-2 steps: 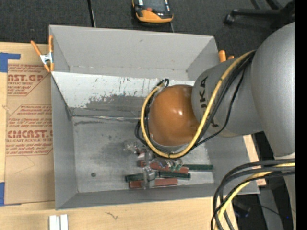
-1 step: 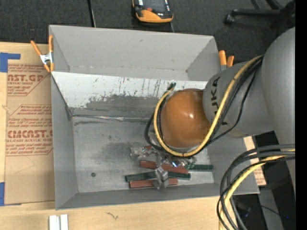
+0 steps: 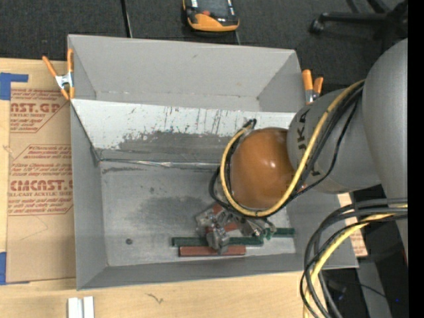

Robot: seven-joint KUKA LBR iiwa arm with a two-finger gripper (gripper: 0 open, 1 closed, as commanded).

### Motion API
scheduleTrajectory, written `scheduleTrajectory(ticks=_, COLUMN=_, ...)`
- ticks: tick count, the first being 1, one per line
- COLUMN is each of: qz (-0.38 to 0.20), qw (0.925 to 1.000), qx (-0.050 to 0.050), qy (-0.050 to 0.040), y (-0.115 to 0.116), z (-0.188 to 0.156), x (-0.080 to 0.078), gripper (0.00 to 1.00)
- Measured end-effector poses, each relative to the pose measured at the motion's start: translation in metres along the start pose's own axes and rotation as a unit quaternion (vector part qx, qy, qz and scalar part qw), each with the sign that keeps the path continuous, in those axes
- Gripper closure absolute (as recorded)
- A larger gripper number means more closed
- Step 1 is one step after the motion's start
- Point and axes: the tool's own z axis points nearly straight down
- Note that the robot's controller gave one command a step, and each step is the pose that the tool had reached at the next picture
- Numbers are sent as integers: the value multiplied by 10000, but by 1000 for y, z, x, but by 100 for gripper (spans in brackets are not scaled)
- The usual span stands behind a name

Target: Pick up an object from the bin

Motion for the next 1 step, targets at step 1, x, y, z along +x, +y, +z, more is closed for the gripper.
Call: scheduleTrajectory(ticks=1, qz=0, qw=10000, qx=0, qy=0, y=0, z=0, x=0, gripper=100)
